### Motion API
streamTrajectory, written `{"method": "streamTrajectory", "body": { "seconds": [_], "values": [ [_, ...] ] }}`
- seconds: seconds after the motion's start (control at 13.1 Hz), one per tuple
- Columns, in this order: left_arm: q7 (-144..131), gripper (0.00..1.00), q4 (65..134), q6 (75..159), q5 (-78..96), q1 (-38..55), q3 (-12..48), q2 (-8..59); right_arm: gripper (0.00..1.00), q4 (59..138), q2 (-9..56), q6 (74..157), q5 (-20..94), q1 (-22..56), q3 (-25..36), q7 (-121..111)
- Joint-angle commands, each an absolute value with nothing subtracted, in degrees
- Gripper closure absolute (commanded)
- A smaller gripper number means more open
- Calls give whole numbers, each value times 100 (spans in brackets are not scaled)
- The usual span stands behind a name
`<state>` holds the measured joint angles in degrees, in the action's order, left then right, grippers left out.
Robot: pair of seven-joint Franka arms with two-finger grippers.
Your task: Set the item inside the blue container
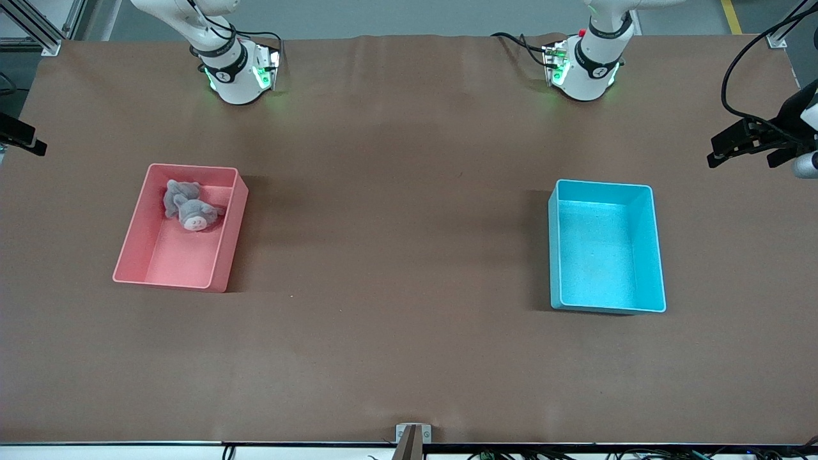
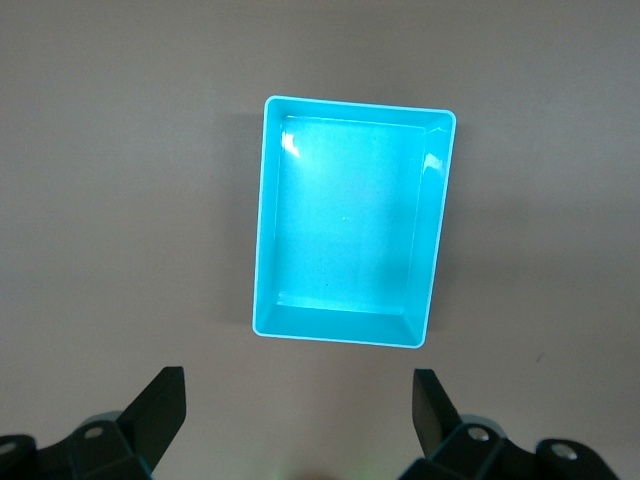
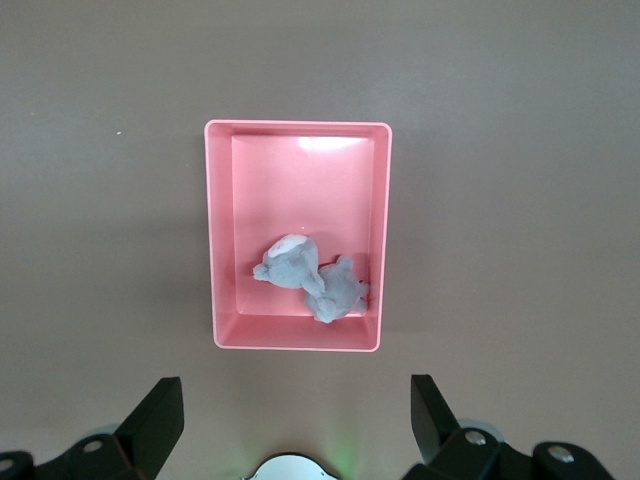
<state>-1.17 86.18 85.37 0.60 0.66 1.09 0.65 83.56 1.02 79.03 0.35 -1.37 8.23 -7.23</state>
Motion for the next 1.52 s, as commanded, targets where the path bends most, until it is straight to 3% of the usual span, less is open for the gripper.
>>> {"method": "streamTrajectory", "body": {
  "seconds": [0.0, 0.61, 1.45],
  "values": [
    [-105, 0, 8446, 8411, -8, 88, 97, 132, 0, 8569, -105, 7884, 0, -9, 800, -668],
    [-79, 0, 8455, 8411, 9, 70, 97, 132, 0, 8877, -623, 7822, -9, 0, 809, -659],
    [-79, 0, 8455, 8411, -9, 70, 97, 123, 0, 8886, -615, 7744, 79, 105, 738, -248]
  ]
}}
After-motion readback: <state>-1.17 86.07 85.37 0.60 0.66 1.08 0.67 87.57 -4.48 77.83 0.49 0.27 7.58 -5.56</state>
